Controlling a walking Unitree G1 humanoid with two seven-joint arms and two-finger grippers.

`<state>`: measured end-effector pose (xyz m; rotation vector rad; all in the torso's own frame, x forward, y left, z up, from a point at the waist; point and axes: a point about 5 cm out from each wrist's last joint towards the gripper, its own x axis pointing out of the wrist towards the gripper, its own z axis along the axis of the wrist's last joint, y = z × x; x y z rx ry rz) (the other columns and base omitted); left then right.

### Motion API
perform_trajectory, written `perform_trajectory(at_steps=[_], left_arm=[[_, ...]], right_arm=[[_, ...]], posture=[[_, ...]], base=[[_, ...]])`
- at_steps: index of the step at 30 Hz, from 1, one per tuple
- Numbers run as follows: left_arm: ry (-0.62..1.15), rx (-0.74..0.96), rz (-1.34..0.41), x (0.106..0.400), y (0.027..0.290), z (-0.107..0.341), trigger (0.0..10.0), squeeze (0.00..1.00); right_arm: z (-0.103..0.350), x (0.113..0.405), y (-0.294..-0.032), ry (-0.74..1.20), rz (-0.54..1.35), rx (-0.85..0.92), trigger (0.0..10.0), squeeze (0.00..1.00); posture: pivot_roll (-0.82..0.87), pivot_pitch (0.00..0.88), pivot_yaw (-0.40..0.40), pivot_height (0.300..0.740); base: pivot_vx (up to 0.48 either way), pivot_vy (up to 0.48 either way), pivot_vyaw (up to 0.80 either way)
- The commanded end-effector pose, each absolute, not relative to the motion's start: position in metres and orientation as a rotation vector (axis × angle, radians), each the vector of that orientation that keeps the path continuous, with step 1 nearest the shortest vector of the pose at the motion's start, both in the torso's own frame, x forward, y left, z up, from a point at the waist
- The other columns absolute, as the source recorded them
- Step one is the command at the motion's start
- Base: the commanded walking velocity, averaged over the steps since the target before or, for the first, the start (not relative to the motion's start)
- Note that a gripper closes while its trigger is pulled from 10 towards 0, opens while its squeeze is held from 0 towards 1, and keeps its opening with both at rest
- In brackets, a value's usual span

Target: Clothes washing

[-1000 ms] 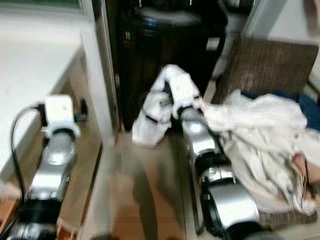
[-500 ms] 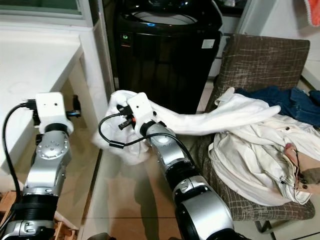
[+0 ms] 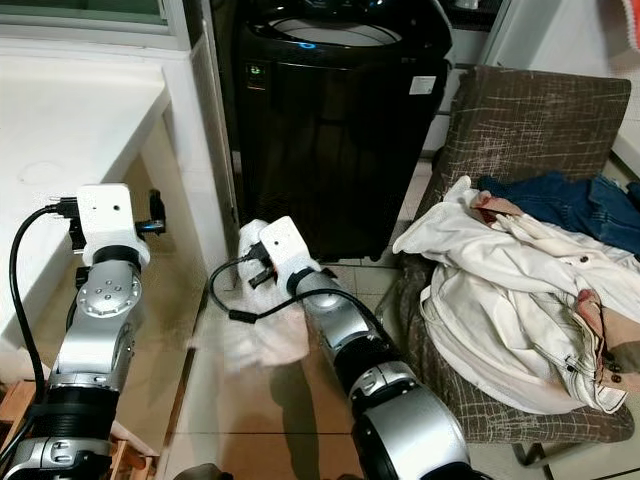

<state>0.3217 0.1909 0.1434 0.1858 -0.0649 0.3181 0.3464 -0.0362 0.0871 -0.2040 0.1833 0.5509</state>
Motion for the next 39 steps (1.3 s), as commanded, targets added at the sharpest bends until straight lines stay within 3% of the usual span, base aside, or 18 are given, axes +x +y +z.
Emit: perform_trajectory(at_steps=[1, 2, 8, 10, 18, 23, 31, 34, 39], left_arm=[[-0.084, 0.190, 0.315, 0.324, 0.190, 0.148, 10.0, 0.00], [-0.084, 0.190, 0.315, 0.324, 0.190, 0.148, 10.0, 0.00], [-0.074, 0.189, 0.256, 0.327, 0.181, 0.144, 10.0, 0.00], [-0.070, 0.196, 0.245, 0.328, 0.180, 0.144, 10.0, 0.00], [-0.053, 0.216, 0.192, 0.333, 0.174, 0.142, 10.0, 0.00], [-0.143, 0.205, 0.076, 0.335, 0.160, 0.157, 10.0, 0.00], [-0.219, 0.216, 0.039, 0.335, 0.152, 0.169, 10.0, 0.00], [-0.230, 0.201, 0.010, 0.334, 0.149, 0.170, 10.0, 0.00], [-0.232, 0.215, -0.007, 0.333, 0.147, 0.169, 10.0, 0.00]], right_arm=[[0.102, 0.361, -0.062, 0.124, 0.419, -0.208, 10.0, 0.00], [0.102, 0.361, -0.062, 0.124, 0.419, -0.208, 10.0, 0.00], [0.124, 0.375, -0.134, 0.002, 0.118, -0.201, 10.0, 0.00], [0.124, 0.375, -0.140, 0.001, 0.092, -0.194, 10.0, 0.00], [0.123, 0.370, -0.136, -0.050, 0.117, -0.089, 10.0, 0.00], [0.134, 0.366, -0.129, -0.153, 0.121, -0.016, 10.0, 0.00], [0.152, 0.371, -0.125, -0.214, 0.124, -0.027, 10.0, 0.00], [0.173, 0.373, -0.134, -0.321, 0.053, -0.061, 10.0, 0.00], [0.174, 0.374, -0.144, -0.317, -0.020, -0.100, 10.0, 0.00]], posture=[[-0.01, 0.000, -0.046, 0.740], [-0.01, 0.000, -0.046, 0.740], [-0.03, 0.000, -0.037, 0.740], [-0.04, 0.000, -0.030, 0.740], [-0.05, 0.000, -0.023, 0.740], [-0.05, 0.000, -0.014, 0.740], [-0.05, 0.000, -0.015, 0.740], [-0.05, 0.000, -0.016, 0.740], [-0.05, 0.000, -0.017, 0.740]], base=[[0.000, 0.000, 0.00], [0.000, 0.000, 0.00], [0.000, 0.000, 0.00], [0.000, 0.000, 0.00], [0.000, 0.000, 0.00], [0.000, 0.000, 0.00], [0.000, 0.000, 0.00], [0.000, 0.000, 0.00], [0.000, 0.000, 0.00]])
